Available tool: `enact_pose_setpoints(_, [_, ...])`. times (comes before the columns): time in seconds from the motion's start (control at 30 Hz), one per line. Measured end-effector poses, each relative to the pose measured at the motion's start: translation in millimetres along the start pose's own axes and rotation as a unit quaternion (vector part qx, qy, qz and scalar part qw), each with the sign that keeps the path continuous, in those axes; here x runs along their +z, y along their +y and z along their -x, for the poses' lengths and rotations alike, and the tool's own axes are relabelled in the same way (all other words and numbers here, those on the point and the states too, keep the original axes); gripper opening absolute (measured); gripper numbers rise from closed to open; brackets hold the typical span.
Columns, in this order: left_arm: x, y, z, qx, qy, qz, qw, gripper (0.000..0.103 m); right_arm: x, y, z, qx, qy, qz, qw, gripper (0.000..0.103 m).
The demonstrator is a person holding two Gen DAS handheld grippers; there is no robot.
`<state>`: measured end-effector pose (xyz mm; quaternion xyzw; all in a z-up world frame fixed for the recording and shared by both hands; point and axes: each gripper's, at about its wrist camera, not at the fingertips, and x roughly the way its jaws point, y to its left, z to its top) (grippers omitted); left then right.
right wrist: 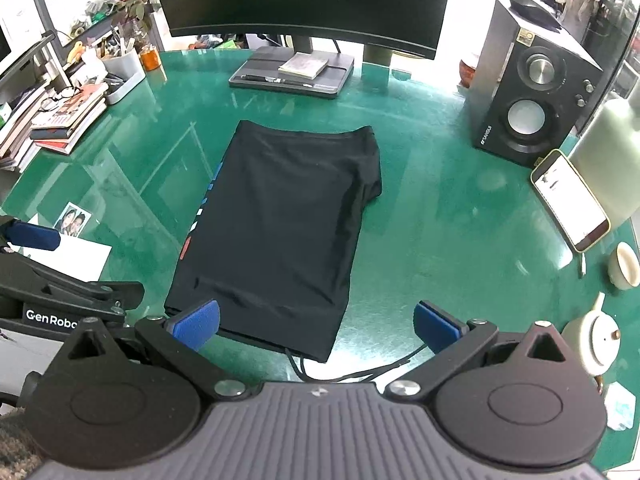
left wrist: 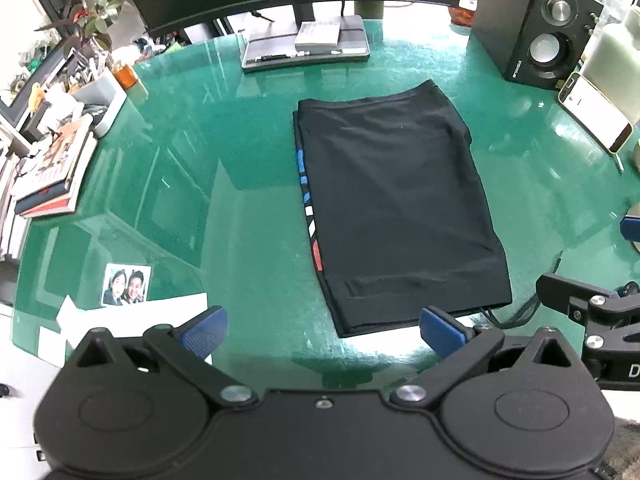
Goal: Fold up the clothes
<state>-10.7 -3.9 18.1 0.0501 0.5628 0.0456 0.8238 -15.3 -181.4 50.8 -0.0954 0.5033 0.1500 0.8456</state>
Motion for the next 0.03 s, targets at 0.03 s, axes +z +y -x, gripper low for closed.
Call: enact_pose_setpoints(0.03, [0.5, 0.1, 0.0, 0.004, -0.002, -0.001, 1.0, 0.102, 0.1, 0.6, 0.0, -0.001, -0.001, -0.001, 1.0, 0.103])
